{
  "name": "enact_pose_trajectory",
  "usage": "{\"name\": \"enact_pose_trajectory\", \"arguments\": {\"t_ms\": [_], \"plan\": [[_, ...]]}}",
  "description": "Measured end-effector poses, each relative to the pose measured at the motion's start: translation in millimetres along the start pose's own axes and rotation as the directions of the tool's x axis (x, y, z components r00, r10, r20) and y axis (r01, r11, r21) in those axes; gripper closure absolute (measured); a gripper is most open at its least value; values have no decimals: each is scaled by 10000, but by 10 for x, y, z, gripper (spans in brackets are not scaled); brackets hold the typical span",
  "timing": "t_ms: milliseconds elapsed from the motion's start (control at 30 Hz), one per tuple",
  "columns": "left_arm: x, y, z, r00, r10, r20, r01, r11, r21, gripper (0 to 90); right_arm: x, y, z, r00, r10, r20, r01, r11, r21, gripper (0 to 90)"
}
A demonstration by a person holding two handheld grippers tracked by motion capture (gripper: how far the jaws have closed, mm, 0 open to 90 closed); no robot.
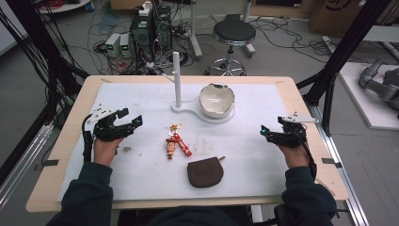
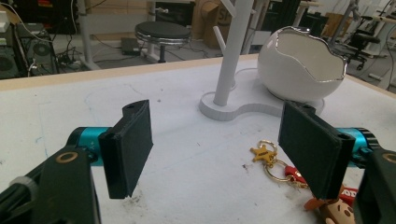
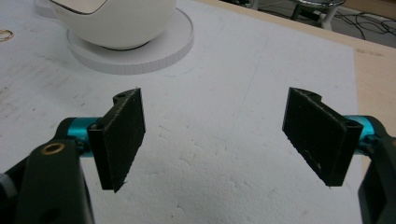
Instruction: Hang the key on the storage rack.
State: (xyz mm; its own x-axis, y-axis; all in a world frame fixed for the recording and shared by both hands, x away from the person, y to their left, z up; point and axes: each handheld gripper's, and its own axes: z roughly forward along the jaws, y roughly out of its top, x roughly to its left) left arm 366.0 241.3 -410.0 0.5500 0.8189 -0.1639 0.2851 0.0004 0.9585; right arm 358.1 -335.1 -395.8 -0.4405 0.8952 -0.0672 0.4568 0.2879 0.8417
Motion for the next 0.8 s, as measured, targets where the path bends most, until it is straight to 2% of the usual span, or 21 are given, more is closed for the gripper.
{"name": "enact_pose_trajectory", "arguments": {"t_ms": [267, 367, 600, 633, 800], "plan": [[-57, -14, 47, 9998, 157, 115, -159, 9997, 205, 260, 6, -7, 2, 9999, 95, -62, -95, 10000, -18, 215], [-75, -22, 70, 9999, 102, 133, -105, 9995, 281, 260, 10, -9, 6, 9999, 88, -116, -88, 10000, -36, 215], [-195, -62, 135, 10000, 14, -65, -7, 9941, 1082, 272, 27, -37, -7, 9999, 58, -150, -58, 10000, -13, 215], [-226, -77, 161, 10000, 72, -53, -64, 9907, 1357, 274, 24, -36, -8, 9999, 3, -153, -4, 10000, -50, 216], [-328, -110, 201, 9999, 57, 145, -80, 9863, 1647, 279, 35, -35, -26, 10000, 19, -31, -19, 10000, -61, 216]]}}
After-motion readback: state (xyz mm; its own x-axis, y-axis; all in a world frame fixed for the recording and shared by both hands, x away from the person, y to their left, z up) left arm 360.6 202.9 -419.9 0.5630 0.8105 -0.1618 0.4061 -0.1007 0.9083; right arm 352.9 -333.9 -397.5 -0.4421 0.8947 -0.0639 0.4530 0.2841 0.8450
